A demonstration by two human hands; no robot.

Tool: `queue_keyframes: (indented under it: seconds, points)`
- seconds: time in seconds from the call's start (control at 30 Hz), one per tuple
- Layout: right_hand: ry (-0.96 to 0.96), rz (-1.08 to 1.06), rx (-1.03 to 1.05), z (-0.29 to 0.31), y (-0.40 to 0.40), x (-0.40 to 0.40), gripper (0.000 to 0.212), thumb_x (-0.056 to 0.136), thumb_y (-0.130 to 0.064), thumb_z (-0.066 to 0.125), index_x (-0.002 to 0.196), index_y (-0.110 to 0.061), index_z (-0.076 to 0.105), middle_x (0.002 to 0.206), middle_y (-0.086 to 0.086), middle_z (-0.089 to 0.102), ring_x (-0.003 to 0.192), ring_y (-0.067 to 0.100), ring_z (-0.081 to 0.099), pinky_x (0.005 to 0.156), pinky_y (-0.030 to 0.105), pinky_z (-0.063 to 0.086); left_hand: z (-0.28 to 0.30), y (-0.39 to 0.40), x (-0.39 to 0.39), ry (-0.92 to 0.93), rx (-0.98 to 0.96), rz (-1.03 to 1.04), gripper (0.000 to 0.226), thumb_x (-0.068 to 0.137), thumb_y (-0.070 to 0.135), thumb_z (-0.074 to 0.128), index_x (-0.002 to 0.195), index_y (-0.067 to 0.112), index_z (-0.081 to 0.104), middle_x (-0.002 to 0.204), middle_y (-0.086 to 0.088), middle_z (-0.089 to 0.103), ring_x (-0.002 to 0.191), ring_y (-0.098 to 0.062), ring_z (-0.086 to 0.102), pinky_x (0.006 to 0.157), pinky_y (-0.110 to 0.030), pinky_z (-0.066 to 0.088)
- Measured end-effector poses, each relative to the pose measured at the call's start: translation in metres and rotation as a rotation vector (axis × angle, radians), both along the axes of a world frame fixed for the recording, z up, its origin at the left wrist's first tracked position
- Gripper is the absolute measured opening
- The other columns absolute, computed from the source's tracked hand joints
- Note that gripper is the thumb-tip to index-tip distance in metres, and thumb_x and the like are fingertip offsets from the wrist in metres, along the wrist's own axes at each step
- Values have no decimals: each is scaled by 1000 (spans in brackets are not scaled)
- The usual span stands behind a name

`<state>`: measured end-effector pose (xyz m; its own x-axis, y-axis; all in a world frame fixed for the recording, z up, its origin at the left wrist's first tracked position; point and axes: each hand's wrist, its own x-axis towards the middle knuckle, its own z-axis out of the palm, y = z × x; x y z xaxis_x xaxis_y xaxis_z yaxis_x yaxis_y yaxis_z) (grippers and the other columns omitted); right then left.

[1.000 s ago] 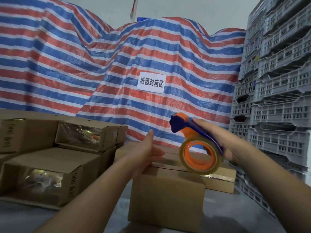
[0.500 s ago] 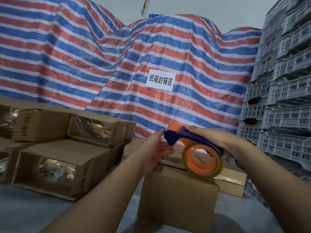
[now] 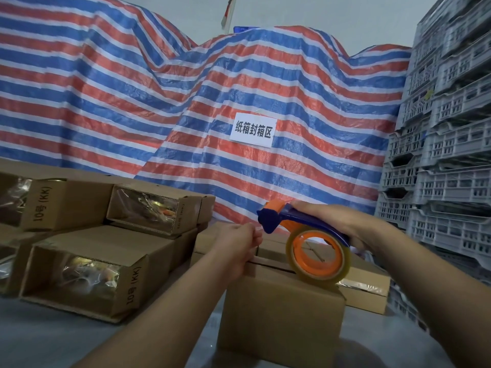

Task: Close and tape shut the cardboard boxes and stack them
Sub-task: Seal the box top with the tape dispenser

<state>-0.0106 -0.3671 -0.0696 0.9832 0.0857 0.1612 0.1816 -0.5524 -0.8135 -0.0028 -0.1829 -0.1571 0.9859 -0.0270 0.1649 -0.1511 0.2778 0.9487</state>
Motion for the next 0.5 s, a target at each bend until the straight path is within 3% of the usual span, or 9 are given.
queue_keyframes:
  seconds: [0.13, 0.23, 0.33, 0.43, 0.5]
  points:
    - [-4, 14, -14, 1, 1, 2, 48, 90, -55, 62, 111, -12, 60, 81, 4, 78, 61, 12, 72, 51, 17, 52, 2, 0, 3, 8, -37, 37, 13, 94, 11, 57, 104, 9, 64, 73, -2, 63, 79, -16, 58, 82, -33, 51]
    - [9, 18, 9, 0, -3, 3, 53, 86, -58, 63, 111, -11, 60, 83, 5, 78, 63, 12, 73, 53, 17, 52, 2, -1, 1, -8, -50, 40, 14, 92, 23, 65, 98, 10, 64, 79, -3, 66, 82, -17, 59, 77, -31, 49]
    - [-11, 18, -7, 0, -6, 5, 53, 86, -57, 65, 113, -13, 59, 84, 4, 78, 65, 12, 74, 56, 18, 53, 0, -1, 1, -25, -25, 46, 8, 95, 19, 60, 97, 11, 63, 83, -5, 64, 82, -18, 56, 79, -32, 48]
    - [61, 22, -89, 6, -5, 5, 48, 89, -56, 62, 111, -13, 60, 84, 4, 78, 66, 12, 73, 57, 20, 55, -1, 0, 3, -26, -56, 43, 12, 98, 15, 55, 96, 7, 63, 69, -2, 57, 68, -14, 49, 69, -30, 45]
    - [123, 16, -119, 13, -7, 3, 49, 90, -55, 62, 111, -10, 60, 81, 5, 77, 61, 12, 71, 53, 20, 54, 0, 2, 4, 11, -105, 68, 11, 98, 13, 55, 94, 5, 61, 63, 0, 52, 60, -13, 47, 71, -31, 50]
